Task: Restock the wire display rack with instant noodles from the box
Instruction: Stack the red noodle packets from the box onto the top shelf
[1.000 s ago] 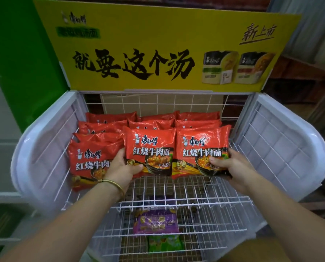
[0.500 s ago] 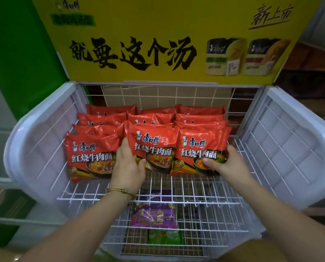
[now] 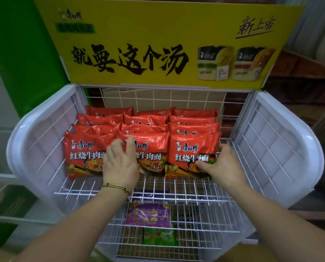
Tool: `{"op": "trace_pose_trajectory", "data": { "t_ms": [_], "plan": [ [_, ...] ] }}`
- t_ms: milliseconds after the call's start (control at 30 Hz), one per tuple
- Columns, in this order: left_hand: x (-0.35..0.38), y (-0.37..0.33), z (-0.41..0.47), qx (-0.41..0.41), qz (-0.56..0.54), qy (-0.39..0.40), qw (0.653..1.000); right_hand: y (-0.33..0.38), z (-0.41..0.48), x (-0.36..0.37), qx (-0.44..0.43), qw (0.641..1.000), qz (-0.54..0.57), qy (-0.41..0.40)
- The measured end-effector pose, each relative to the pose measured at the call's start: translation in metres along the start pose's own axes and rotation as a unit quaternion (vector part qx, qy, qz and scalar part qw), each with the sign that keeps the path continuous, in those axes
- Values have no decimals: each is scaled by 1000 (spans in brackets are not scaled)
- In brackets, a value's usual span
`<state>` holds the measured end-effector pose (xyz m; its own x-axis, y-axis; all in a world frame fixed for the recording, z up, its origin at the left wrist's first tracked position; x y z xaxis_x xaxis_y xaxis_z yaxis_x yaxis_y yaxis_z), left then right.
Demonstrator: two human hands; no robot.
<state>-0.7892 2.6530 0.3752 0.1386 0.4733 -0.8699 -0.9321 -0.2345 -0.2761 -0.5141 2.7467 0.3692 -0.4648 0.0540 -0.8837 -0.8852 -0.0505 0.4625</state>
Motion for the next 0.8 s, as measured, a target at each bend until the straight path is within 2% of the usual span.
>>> {"op": "trace_pose_trajectory", "data": {
  "t_ms": [100, 233, 333, 800],
  "plan": [
    [1, -6, -1, 38, -22, 38, 998, 5, -2, -5, -3, 1000, -31, -3],
    [10, -15, -7, 43, -78, 127, 988, 17, -8, -1, -51, 994, -87, 31],
    [15, -19, -7, 36, -63, 170, 983, 25, -13, 5, -76, 990, -107, 46],
    [20, -19, -10, 1, -76, 192, 978, 33, -11, 13, -74, 985, -147, 52]
  ]
}}
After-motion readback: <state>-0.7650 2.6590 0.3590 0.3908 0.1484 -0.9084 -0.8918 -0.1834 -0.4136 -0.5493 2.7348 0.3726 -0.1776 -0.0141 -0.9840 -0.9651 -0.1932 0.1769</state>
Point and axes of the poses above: each hand's wrist, its own z-axis towards the middle knuckle, its own x-axis out of the palm, y = z × x, the point moved 5 cm from there along z, towards the middle knuckle, and after that the axes turned 9 degrees about -z, right-handed, at the moved point
